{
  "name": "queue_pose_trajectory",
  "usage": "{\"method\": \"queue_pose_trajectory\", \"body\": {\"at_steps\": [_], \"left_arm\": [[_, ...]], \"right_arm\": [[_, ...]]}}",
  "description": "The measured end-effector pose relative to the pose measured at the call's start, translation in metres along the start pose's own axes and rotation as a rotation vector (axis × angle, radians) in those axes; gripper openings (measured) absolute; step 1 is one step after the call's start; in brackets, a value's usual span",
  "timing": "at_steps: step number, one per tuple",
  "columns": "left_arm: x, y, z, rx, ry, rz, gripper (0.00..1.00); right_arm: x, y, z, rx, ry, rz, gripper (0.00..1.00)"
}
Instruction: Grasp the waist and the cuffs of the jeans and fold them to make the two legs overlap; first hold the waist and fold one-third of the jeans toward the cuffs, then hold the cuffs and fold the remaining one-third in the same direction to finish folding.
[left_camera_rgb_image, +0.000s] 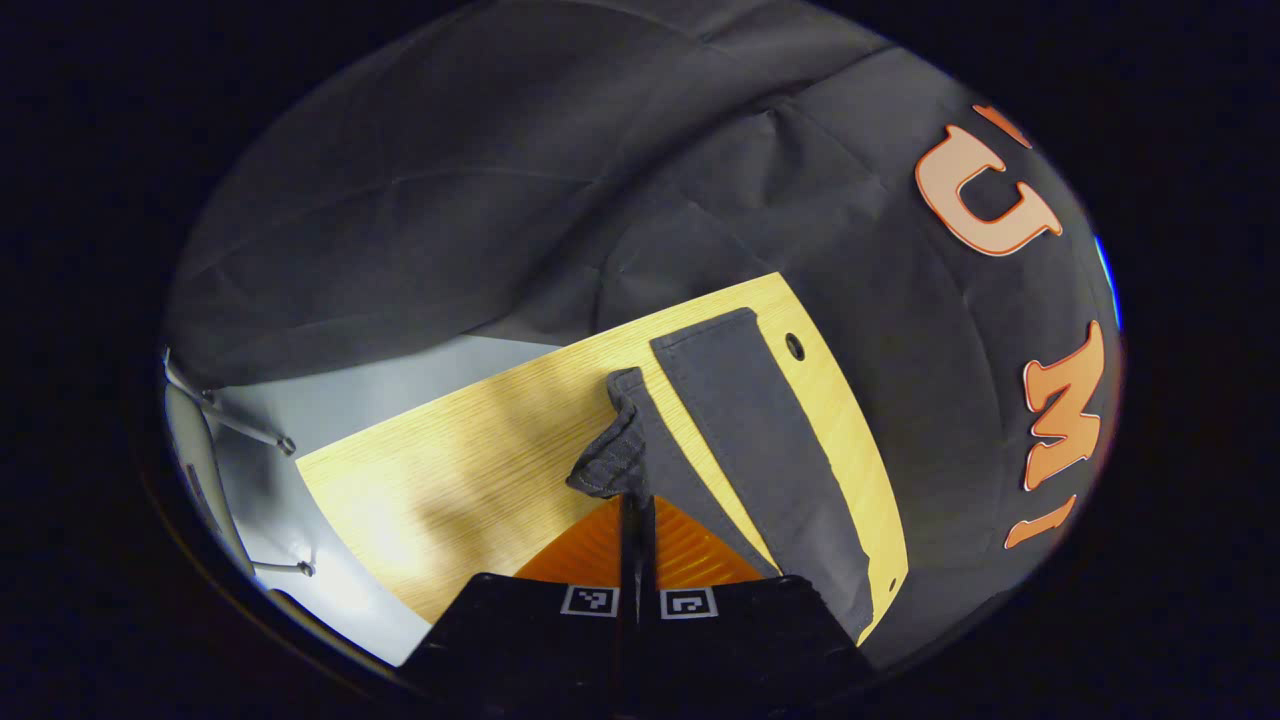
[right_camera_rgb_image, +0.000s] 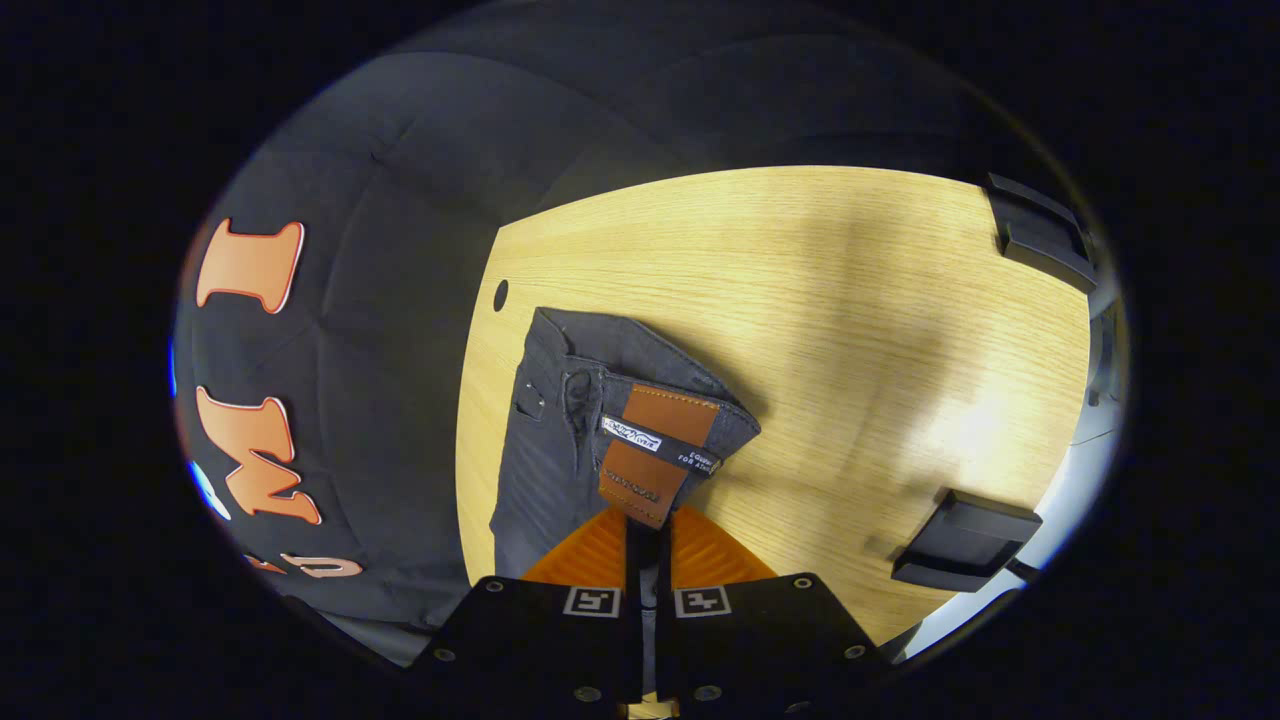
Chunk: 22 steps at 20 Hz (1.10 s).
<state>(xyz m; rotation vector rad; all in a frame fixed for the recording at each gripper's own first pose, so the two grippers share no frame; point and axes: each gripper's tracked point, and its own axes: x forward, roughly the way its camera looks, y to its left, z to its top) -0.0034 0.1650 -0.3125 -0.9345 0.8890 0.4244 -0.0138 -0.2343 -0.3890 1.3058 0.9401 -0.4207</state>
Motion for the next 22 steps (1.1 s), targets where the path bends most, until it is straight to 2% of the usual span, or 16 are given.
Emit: {"method": "queue_pose_trajectory", "body": {"at_steps": [4, 6, 12, 15, 19, 22], "left_arm": [[0.007, -0.032, 0.018, 0.015, 0.015, -0.099, 0.01], [0.011, -0.043, 0.033, 0.023, 0.02, -0.145, 0.01], [0.053, -0.047, 0.044, 0.04, 0.12, -0.173, 0.01], [0.069, -0.049, 0.047, 0.009, 0.173, -0.184, 0.01], [0.07, -0.08, 0.075, 0.019, 0.113, -0.245, 0.01], [0.078, -0.101, 0.091, 0.002, 0.075, -0.251, 0.01]], "right_arm": [[-0.012, 0.032, -0.01, 0.03, -0.048, 0.044, 0.06], [-0.014, 0.045, -0.012, 0.021, -0.071, 0.042, 0.06], [-0.022, 0.085, -0.018, 0.019, -0.149, 0.057, 0.06], [-0.025, 0.087, -0.021, 0.039, -0.175, 0.047, 0.06], [-0.035, 0.114, -0.021, 0.056, -0.175, 0.115, 0.05], [-0.027, 0.131, -0.01, 0.058, -0.158, 0.139, 0.06]]}}
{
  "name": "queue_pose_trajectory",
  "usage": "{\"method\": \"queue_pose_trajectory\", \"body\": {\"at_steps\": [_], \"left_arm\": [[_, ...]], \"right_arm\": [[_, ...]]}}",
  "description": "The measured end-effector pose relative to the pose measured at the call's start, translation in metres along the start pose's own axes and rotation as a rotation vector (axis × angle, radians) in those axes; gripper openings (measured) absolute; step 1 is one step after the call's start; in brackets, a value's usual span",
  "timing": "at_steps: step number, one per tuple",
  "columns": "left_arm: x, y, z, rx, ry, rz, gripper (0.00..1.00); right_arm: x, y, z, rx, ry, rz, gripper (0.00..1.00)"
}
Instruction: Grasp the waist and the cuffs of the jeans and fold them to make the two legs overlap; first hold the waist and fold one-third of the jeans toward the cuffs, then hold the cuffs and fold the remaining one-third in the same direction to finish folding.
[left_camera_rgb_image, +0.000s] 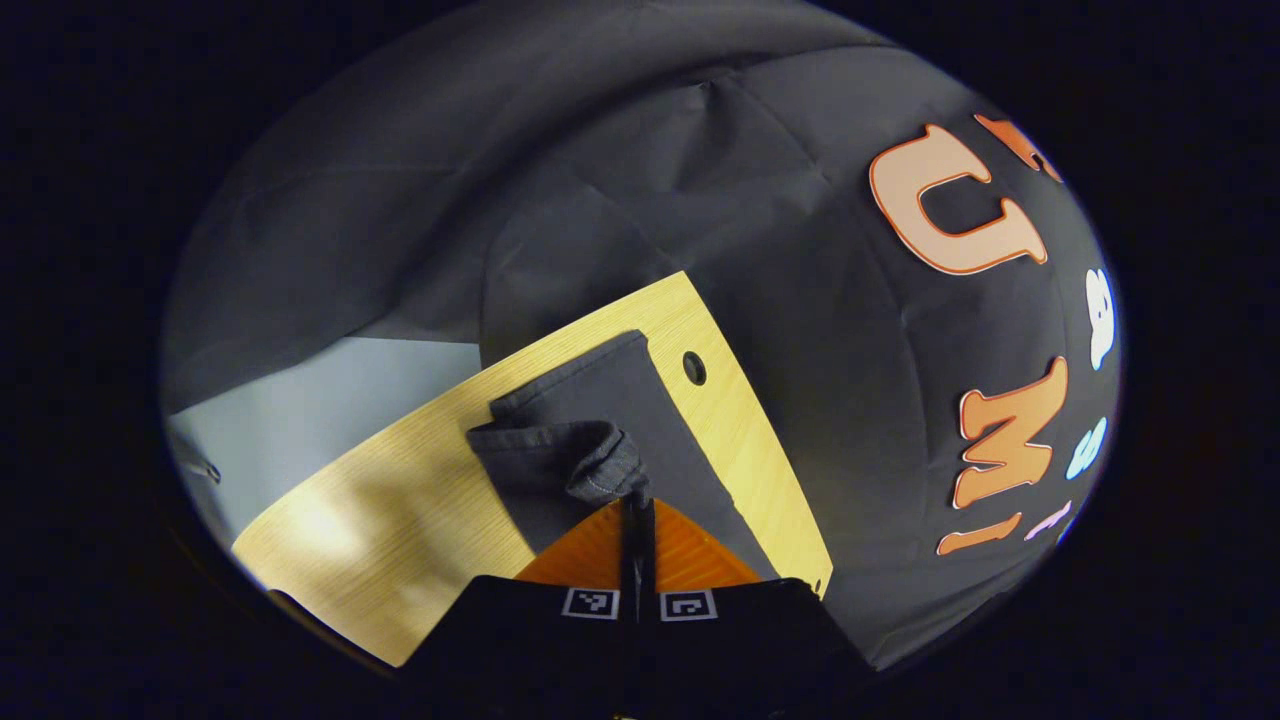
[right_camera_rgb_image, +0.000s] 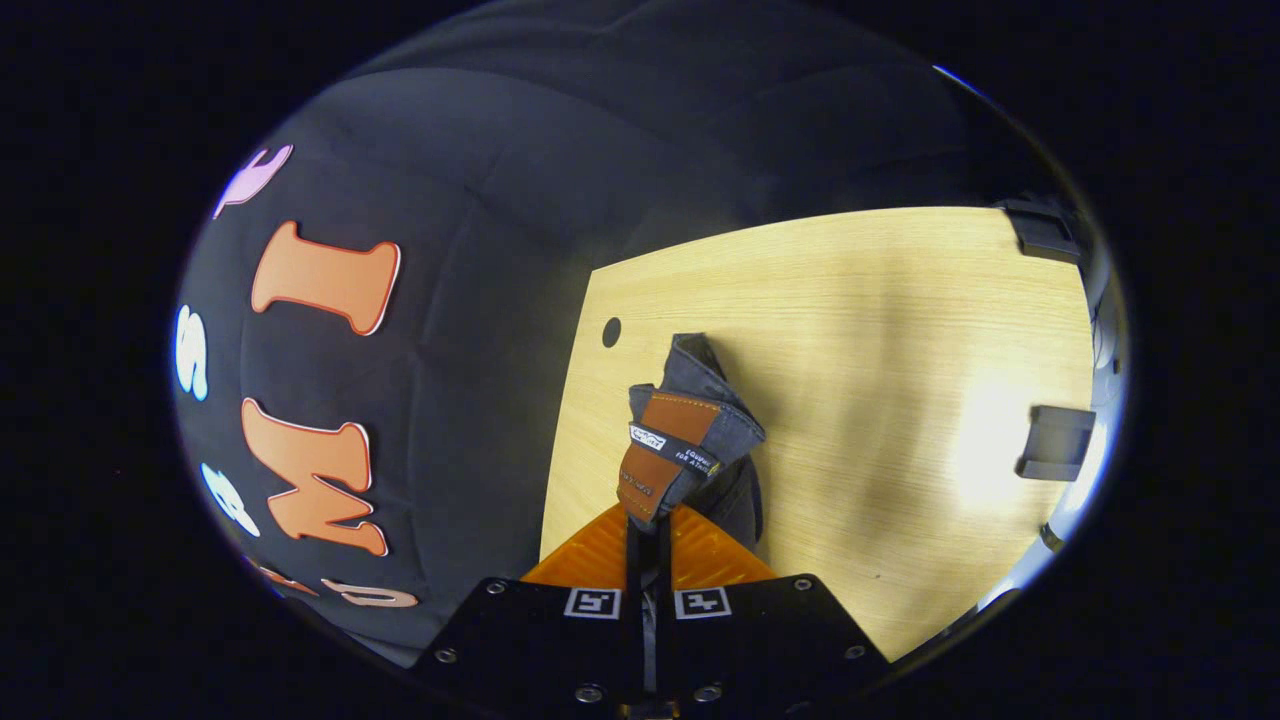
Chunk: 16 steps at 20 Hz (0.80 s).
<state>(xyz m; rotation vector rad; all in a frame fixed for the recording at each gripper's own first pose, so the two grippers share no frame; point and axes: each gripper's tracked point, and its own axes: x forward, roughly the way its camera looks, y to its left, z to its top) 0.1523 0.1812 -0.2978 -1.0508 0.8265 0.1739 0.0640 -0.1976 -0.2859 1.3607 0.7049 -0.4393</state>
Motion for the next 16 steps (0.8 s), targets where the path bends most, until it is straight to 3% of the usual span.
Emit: {"method": "queue_pose_trajectory", "body": {"at_steps": [7, 14, 16], "left_arm": [[0.054, -0.045, 0.039, 0.05, -0.038, 0.03, 0.01], [0.122, -0.054, 0.058, 0.063, -0.022, 0.122, 0.01], [0.134, -0.062, 0.069, 0.057, -0.046, 0.11, 0.01]], "right_arm": [[0.06, 0.027, 0.016, 0.025, 0.046, 0.016, 0.06], [0.118, 0.042, 0.026, 0.033, 0.085, -0.025, 0.05], [0.134, 0.051, 0.029, 0.039, 0.09, -0.025, 0.06]]}}
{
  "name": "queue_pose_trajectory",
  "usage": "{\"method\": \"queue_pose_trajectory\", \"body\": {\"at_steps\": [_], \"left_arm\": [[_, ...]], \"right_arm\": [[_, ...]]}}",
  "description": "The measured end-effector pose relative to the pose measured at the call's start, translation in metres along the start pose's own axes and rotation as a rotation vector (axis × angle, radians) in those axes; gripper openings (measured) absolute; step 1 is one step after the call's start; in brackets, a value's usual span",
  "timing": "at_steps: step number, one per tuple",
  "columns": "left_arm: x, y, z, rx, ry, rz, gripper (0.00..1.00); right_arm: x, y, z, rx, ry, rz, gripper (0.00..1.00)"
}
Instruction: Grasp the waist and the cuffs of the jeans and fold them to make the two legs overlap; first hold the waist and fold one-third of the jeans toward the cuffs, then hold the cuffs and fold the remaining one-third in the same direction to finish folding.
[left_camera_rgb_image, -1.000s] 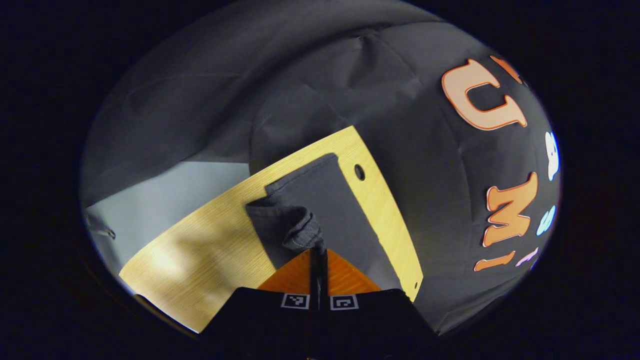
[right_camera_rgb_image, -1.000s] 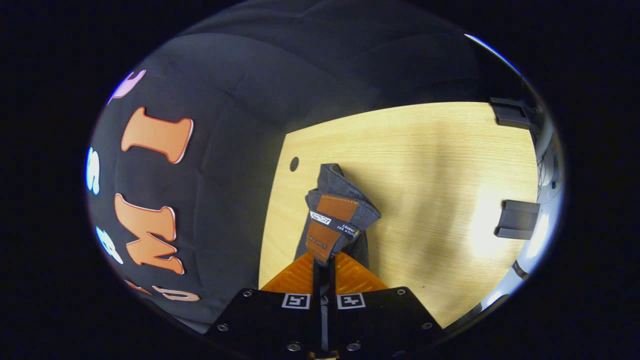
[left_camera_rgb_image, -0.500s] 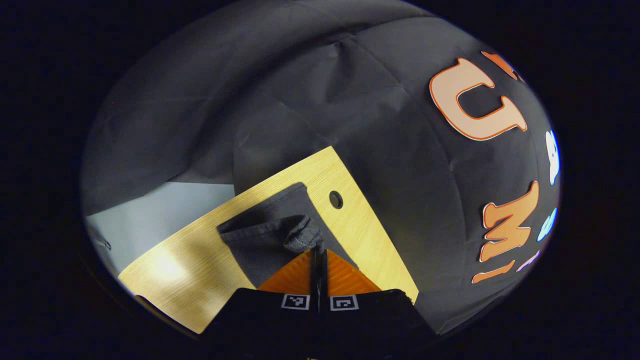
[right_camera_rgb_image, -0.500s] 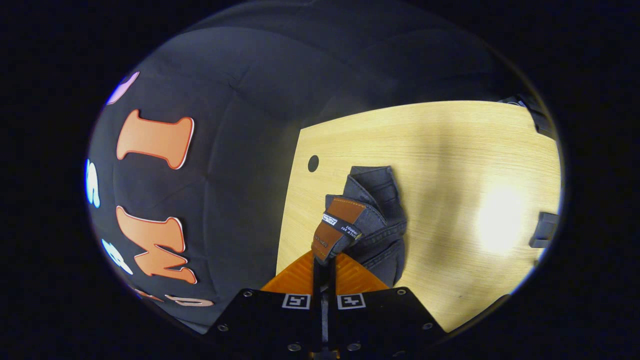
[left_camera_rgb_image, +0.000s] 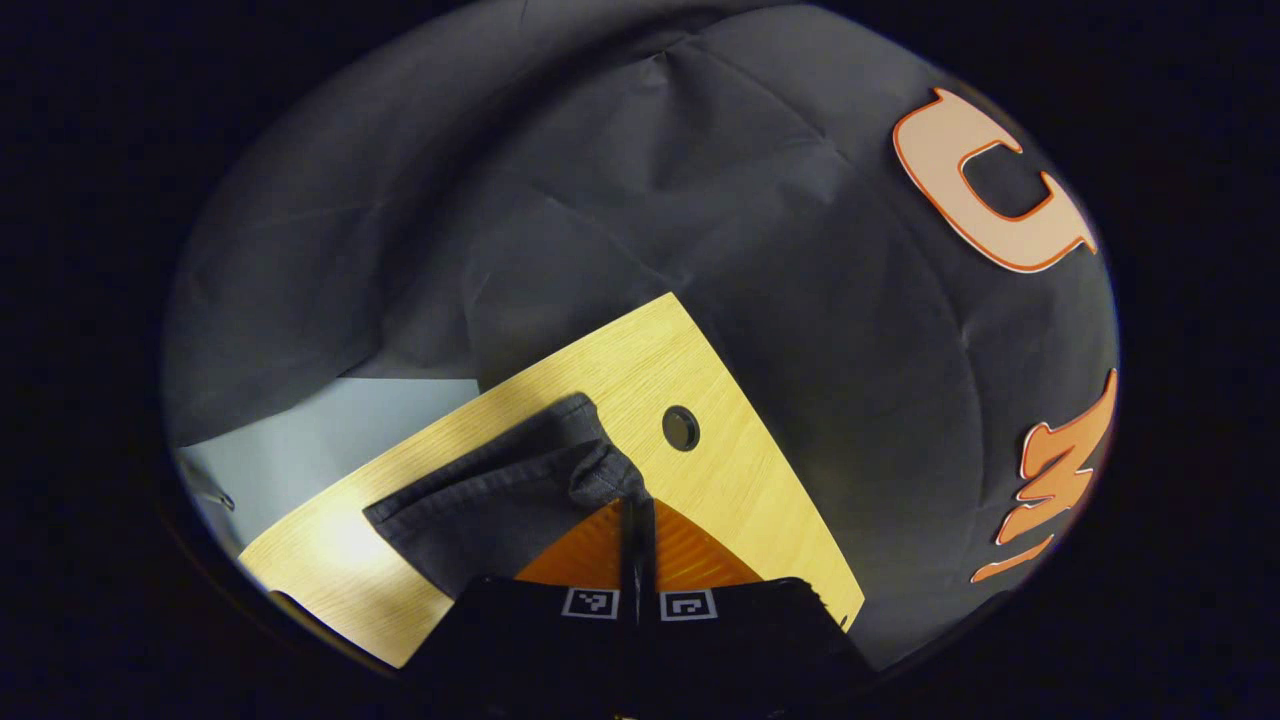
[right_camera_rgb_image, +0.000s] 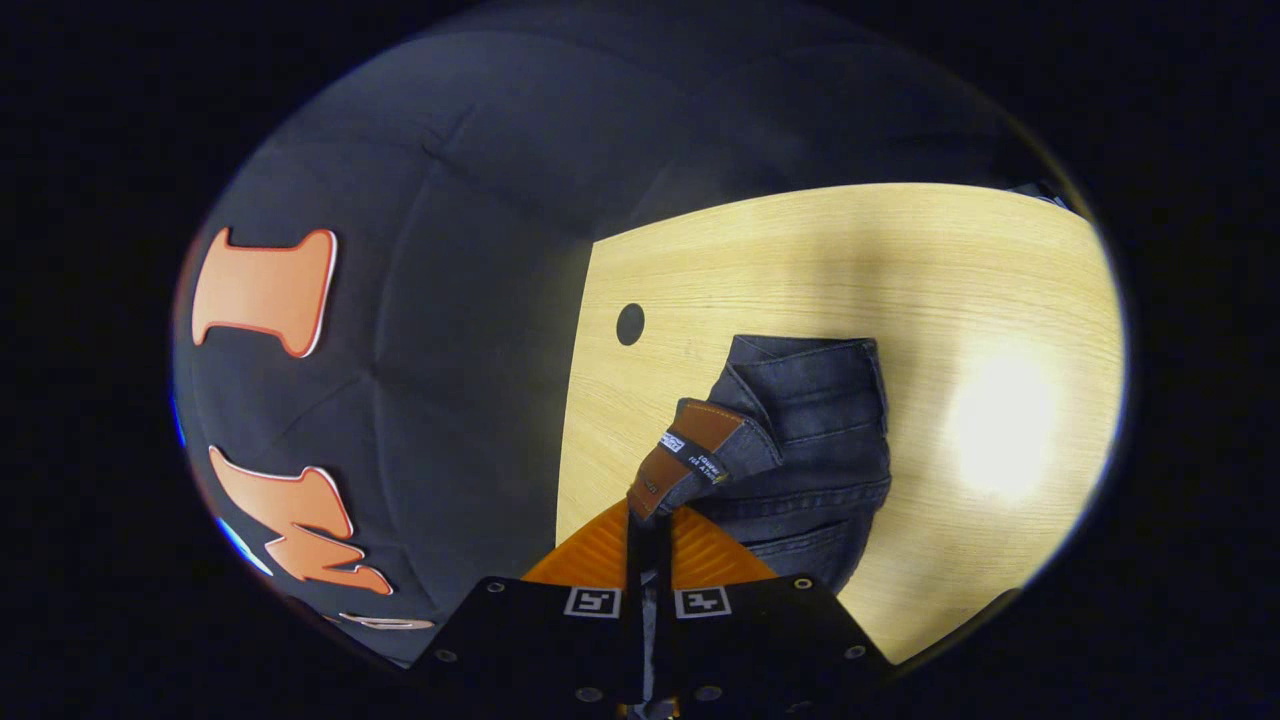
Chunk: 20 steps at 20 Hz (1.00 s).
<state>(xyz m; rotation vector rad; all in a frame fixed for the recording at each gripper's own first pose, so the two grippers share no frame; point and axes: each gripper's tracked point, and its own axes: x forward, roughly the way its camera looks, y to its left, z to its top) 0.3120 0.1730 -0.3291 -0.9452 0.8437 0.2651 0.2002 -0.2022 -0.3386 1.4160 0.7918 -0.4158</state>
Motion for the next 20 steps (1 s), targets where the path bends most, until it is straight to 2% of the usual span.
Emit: {"method": "queue_pose_trajectory", "body": {"at_steps": [5, 7, 9, 10, 12, 13, 14, 15, 16, 17, 18, 19, 20], "left_arm": [[0.025, -0.001, 0.012, 0.036, 0.0, 0.054, 0.01], [0.035, 0.004, 0.012, 0.025, -0.008, 0.086, 0.01], [0.043, 0.002, 0.008, -0.002, -0.007, 0.067, 0.01], [0.04, -0.006, 0.011, -0.024, -0.01, 0.034, 0.13], [0.035, -0.01, 0.011, -0.036, -0.006, 0.016, 0.16], [0.031, -0.011, 0.01, -0.03, 0.009, 0.011, 0.17], [0.028, -0.015, 0.005, -0.021, 0.013, -0.01, 0.31], [0.018, -0.019, 0.003, -0.001, 0.012, -0.023, 0.44], [0.011, -0.022, 0.003, 0.028, 0.009, -0.029, 0.58], [0.003, -0.026, 0.002, 0.067, -0.003, -0.032, 0.71], [-0.004, -0.029, -0.001, 0.109, -0.009, -0.032, 0.84], [-0.011, -0.035, -0.007, 0.148, -0.02, -0.04, 0.8], [-0.021, -0.041, -0.014, 0.186, -0.026, -0.052, 0.81]], "right_arm": [[0.029, 0.016, 0.004, 0.0, 0.023, -0.019, 0.06], [0.042, 0.015, 0.003, 0.014, 0.03, -0.067, 0.05], [0.052, 0.011, 0.002, 0.023, 0.043, -0.105, 0.05], [0.056, 0.011, 0.0, 0.034, 0.045, -0.112, 0.05], [0.051, 0.018, 0.001, 0.028, 0.047, -0.087, 0.08], [0.047, 0.021, 0.001, 0.015, 0.037, -0.072, 0.18], [0.046, 0.025, 0.004, 0.002, 0.031, -0.05, 0.23], [0.036, 0.028, 0.005, -0.015, 0.027, -0.036, 0.35], [0.029, 0.027, 0.006, -0.035, 0.02, -0.035, 0.39], [0.024, 0.022, 0.005, -0.067, 0.016, -0.039, 0.61], [0.02, 0.015, 0.006, -0.103, 0.008, -0.058, 0.58], [0.017, 0.006, 0.007, -0.146, -0.003, -0.08, 0.63], [0.016, -0.006, 0.008, -0.191, -0.014, -0.121, 0.81]]}}
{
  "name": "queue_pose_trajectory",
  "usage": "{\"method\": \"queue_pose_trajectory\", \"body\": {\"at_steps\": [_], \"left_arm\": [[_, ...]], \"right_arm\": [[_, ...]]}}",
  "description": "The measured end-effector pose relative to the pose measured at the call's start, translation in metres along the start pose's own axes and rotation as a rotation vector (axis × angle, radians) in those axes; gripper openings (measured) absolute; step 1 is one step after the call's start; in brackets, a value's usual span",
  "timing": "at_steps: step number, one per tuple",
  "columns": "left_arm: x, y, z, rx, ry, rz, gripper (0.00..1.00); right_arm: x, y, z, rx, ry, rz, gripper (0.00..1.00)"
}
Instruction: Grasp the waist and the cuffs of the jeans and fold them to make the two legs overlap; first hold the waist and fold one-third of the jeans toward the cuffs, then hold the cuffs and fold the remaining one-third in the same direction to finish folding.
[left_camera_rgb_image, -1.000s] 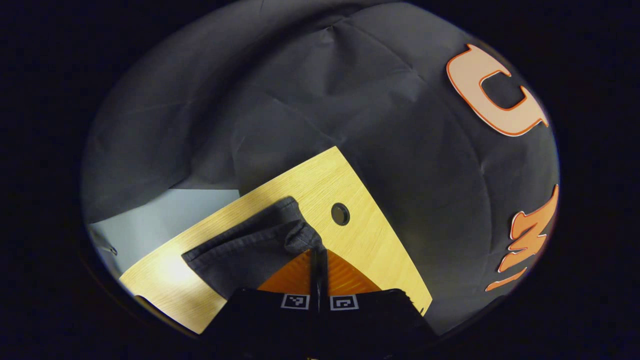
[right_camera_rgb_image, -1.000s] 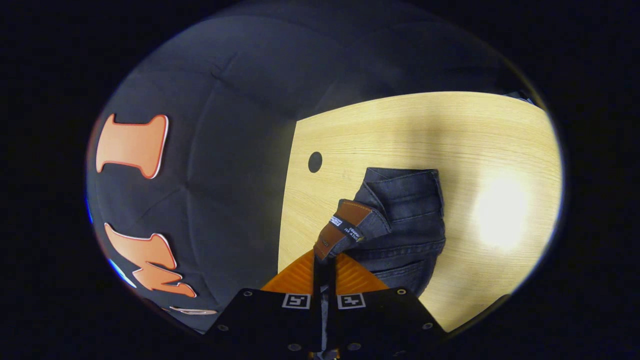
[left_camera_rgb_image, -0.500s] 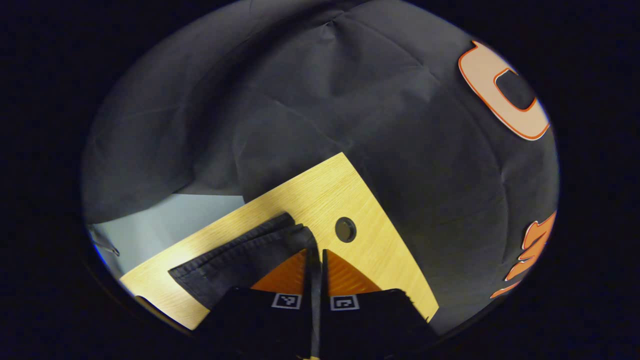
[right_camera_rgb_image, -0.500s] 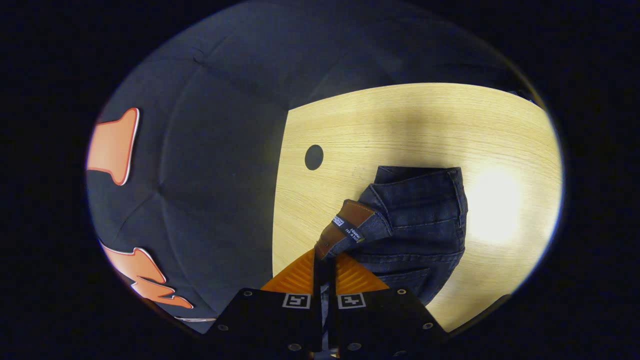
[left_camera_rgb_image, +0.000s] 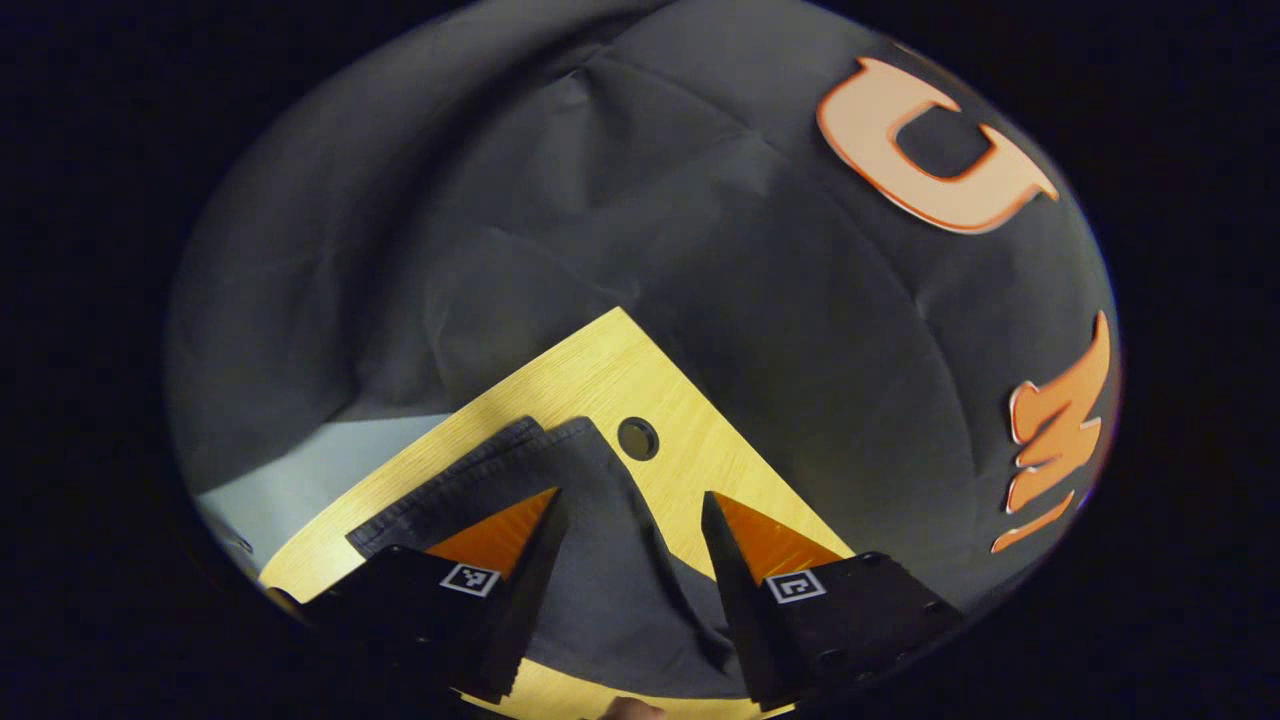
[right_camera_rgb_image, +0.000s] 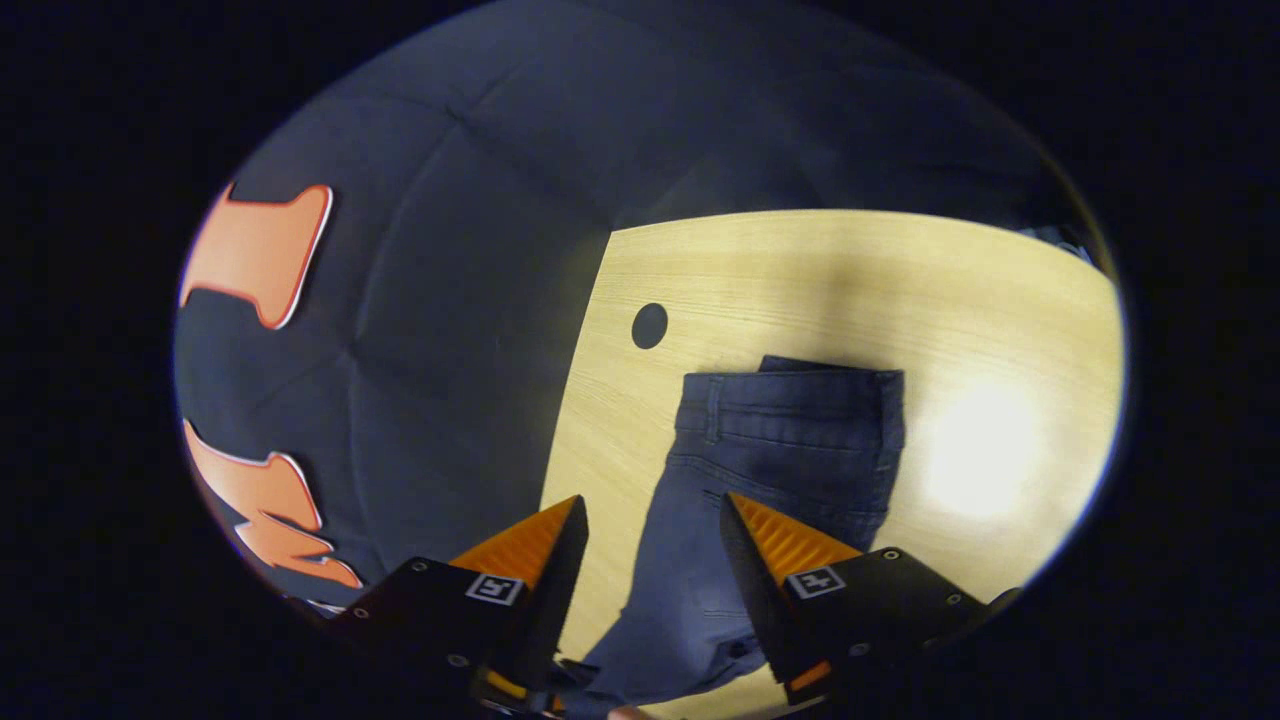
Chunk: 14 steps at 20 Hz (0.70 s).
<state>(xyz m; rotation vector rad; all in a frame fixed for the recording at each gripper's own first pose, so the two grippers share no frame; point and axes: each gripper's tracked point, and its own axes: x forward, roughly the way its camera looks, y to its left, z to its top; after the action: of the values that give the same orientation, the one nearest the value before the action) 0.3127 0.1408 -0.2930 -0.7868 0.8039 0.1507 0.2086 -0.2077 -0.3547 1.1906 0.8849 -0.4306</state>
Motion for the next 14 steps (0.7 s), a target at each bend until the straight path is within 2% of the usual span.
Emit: {"method": "queue_pose_trajectory", "body": {"at_steps": [1, 2, 3, 4, 5, 6, 11, 14], "left_arm": [[-0.011, -0.007, -0.005, 0.041, -0.02, -0.014, 0.83], [-0.02, -0.015, -0.008, 0.09, -0.04, -0.019, 0.88], [-0.029, -0.021, -0.012, 0.144, -0.07, -0.018, 0.89], [-0.036, -0.028, -0.013, 0.198, -0.099, -0.018, 0.89], [-0.045, -0.035, -0.016, 0.246, -0.133, -0.017, 0.84], [-0.054, -0.044, -0.016, 0.29, -0.168, -0.022, 0.96], [-0.109, -0.085, -0.023, 0.447, -0.341, -0.04, 0.96], [-0.15, -0.108, -0.031, 0.521, -0.451, -0.085, 0.96]], "right_arm": [[-0.001, -0.014, -0.002, -0.045, -0.006, -0.038, 0.87], [-0.001, -0.026, -0.002, -0.081, -0.009, -0.075, 0.88], [-0.001, -0.037, -0.004, -0.106, -0.008, -0.102, 0.9], [0.0, -0.046, -0.004, -0.117, -0.009, -0.124, 0.9], [0.001, -0.054, -0.008, -0.124, 0.0, -0.145, 0.9], [0.005, -0.061, -0.011, -0.131, 0.007, -0.162, 0.9], [0.014, -0.085, -0.009, -0.184, 0.017, -0.225, 0.92], [0.031, -0.096, -0.009, -0.202, 0.03, -0.249, 0.93]]}}
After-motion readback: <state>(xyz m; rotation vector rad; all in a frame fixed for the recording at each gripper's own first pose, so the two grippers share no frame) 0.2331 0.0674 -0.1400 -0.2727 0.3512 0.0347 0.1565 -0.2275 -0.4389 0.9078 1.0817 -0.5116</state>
